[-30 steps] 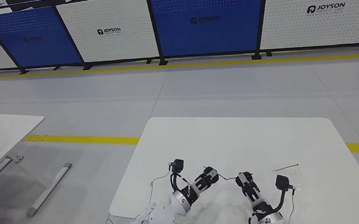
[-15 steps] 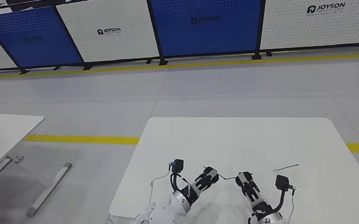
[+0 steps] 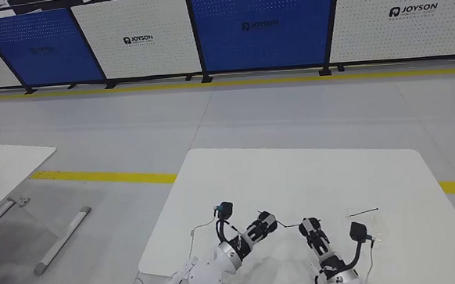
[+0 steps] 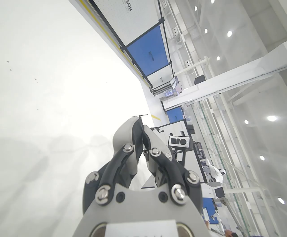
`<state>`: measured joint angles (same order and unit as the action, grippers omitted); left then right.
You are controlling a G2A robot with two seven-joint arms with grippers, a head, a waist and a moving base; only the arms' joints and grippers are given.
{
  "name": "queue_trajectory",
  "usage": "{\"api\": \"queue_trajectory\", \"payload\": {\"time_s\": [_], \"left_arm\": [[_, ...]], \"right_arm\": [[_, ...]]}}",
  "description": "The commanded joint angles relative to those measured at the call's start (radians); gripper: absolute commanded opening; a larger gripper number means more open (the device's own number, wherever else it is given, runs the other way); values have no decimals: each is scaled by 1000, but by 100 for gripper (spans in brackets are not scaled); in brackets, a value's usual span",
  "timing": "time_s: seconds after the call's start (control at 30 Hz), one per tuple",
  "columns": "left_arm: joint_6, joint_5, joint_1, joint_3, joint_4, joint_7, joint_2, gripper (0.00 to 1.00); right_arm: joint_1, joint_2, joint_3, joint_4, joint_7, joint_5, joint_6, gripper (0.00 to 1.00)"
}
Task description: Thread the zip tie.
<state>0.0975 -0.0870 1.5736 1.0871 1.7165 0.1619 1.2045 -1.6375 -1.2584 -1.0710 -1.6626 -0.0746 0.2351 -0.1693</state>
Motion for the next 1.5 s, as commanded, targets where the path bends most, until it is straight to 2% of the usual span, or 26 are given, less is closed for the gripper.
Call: {"api": "queue_trajectory", "payload": {"time_s": [0.0, 1.0, 1.47], "left_arm": [[0, 0, 0, 0, 0, 0, 0, 0], [0, 0, 0, 0, 0, 0, 0, 0], [0, 0, 0, 0, 0, 0, 0, 0]], "right_arm": [[-2, 0, -2, -1, 1, 2, -2, 0], [15, -18, 7, 16, 32, 2, 12, 0], [13, -21, 8, 24, 45, 0, 0, 0]]}}
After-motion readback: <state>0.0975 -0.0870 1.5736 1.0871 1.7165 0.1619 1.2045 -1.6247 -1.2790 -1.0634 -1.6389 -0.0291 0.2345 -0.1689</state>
